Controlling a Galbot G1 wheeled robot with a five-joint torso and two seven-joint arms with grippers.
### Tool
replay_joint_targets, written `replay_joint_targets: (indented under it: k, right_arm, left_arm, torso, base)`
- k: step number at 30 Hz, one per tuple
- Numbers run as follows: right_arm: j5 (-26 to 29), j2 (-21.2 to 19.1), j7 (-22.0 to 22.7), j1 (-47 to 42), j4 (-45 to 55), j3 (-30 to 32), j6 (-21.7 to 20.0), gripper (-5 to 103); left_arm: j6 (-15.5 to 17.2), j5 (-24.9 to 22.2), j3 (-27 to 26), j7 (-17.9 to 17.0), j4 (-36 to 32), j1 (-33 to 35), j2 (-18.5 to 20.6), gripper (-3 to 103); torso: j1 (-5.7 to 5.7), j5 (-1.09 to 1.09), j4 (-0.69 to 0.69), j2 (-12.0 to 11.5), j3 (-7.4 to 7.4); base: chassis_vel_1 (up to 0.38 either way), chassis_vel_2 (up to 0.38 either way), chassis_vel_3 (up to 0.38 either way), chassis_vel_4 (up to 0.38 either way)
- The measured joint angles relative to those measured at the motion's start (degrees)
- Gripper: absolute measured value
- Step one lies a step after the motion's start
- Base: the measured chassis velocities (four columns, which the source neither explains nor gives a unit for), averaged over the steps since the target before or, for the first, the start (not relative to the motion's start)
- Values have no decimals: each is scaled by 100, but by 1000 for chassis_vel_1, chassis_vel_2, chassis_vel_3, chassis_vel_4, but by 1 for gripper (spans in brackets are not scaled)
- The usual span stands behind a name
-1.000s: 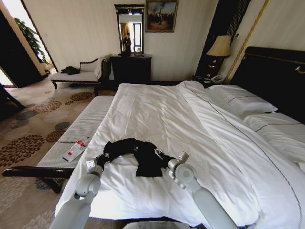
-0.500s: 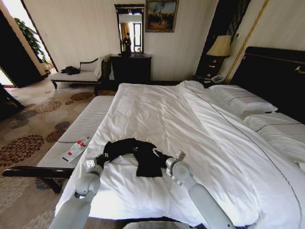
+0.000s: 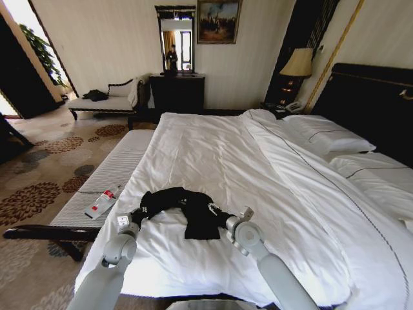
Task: Fold the clothes on the bed.
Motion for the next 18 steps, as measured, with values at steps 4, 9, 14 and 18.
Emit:
replay_joint_targets:
  k: [4,9,14,18]
  right_arm:
    - [4,8,23,34,-85,-28,-7,50]
    - [2,13,30,42,-126,-40,-12,34]
    - [-24,-3,36,42,-159,-46,-13,18]
    - [-79,-17,34,43,-196,-40,-13,3]
  left_arm:
    - [-7,3,-28,-1,-11,18,0,1]
    - [-15,9,-22,-5,13,-2,-26,1]
    - [-18,27,-4,-9,39,-21,-52,1]
    - [-20,29,-3,-9,40,-25,-53,1]
  torso:
    - [0,0,0,0,0]
    - [0,0,0,0,0]
    - [0,0,0,0,0]
    - [0,0,0,0,0]
  base:
    - [0,0,0,0]
    - [0,0,0,0]
    - [0,0,0,0]
    - [0,0,0,0]
